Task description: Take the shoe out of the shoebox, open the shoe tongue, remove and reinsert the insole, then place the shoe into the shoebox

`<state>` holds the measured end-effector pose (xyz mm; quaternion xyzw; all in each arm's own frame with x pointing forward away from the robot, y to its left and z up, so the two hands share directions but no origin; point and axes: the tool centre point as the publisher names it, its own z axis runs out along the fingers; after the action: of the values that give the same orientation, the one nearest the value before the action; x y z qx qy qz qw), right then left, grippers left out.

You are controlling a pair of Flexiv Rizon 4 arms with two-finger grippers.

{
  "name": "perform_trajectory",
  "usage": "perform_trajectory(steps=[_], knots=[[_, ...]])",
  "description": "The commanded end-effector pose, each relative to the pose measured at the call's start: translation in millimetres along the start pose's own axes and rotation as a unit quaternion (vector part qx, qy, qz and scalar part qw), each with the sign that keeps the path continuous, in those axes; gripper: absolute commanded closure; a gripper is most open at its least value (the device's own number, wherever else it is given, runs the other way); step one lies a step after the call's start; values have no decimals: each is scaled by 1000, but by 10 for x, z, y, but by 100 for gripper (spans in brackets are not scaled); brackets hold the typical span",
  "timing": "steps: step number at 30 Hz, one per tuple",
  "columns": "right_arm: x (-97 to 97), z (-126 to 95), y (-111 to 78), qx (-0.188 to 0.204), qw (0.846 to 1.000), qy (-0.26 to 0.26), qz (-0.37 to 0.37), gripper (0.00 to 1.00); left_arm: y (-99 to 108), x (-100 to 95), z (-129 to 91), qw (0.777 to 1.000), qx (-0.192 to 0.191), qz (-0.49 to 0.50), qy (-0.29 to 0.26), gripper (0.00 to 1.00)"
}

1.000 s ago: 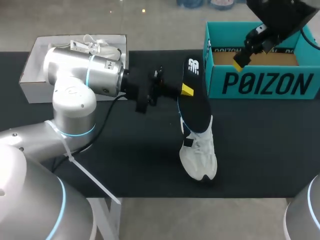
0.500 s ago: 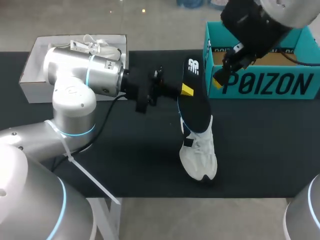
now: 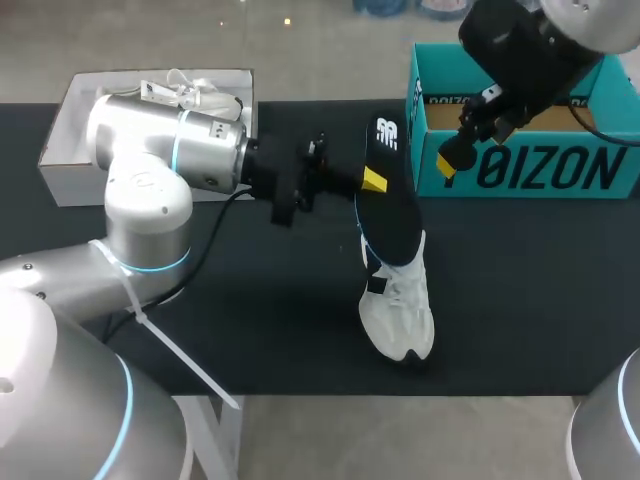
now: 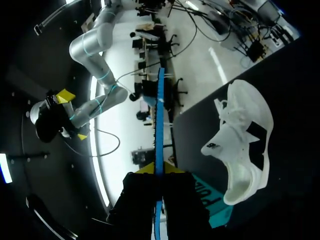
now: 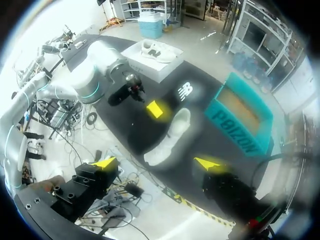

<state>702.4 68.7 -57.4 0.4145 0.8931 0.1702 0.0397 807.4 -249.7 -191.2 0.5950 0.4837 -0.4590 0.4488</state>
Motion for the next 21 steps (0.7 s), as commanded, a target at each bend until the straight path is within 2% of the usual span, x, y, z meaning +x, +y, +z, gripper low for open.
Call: perform_trajectory(steps=[1, 2, 4, 5, 7, 10, 14, 21], knots=[[-56, 29, 23, -6, 1000, 27, -1, 0, 1, 9, 12, 1000, -1, 1, -1, 100], [-137, 58, 38, -2, 999, 47, 19, 0, 1, 9, 12, 1000, -1, 1, -1, 100], [-349, 101, 30, -27, 992, 112, 44, 0, 1, 9, 12, 1000, -1, 1, -1, 100], [-414, 124, 27, -28, 990, 127, 54, 0, 1, 9, 12, 1000, -1, 1, -1, 100], [-619, 185, -30, -61, 977, 189, 78, 0, 1, 9, 12, 1000, -1, 1, -1, 100], [-772, 281, -126, -83, 963, 234, 105, 0, 1, 9, 12, 1000, -1, 1, -1, 100], [-852, 441, -207, -108, 941, 294, 124, 0, 1, 9, 12, 1000, -1, 1, -1, 100], [-784, 722, -211, -135, 913, 363, 131, 0, 1, 9, 12, 1000, -1, 1, -1, 100]])
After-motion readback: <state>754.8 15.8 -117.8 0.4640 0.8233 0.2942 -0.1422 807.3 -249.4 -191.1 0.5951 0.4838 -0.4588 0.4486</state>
